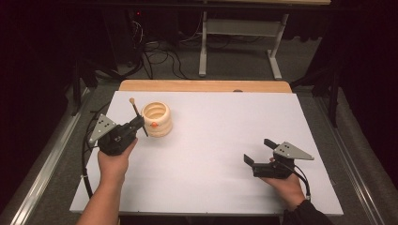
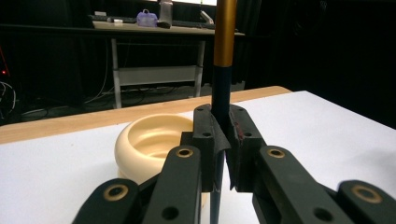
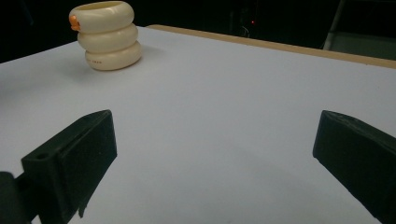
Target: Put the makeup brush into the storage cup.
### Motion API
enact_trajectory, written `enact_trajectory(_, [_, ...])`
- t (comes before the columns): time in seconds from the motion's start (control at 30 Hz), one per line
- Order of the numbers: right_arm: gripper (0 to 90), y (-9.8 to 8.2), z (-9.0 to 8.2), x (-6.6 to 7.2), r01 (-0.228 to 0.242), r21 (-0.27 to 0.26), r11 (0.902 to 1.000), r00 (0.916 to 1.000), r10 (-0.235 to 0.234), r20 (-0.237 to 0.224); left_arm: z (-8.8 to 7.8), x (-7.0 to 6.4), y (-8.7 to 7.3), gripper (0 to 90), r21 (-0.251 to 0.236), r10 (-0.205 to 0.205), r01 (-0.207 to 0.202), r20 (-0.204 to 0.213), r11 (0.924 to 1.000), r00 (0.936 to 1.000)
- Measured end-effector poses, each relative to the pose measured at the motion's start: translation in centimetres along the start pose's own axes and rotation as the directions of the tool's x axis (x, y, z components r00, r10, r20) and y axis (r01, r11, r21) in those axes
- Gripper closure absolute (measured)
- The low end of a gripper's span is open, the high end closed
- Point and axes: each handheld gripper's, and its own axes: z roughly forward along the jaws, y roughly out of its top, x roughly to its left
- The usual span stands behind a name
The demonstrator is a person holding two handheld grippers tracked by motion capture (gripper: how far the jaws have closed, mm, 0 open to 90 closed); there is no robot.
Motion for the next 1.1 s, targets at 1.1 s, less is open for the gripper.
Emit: enact_trajectory(1.1, [0.9,0.0,0.0,0.1,0.002,-0.004,1.0,0.9999,-0.002,-0.012,3.3,0.7,2.1,83.5,-0.013,0.01,-0.011,-0.035,0.9999,0.9993])
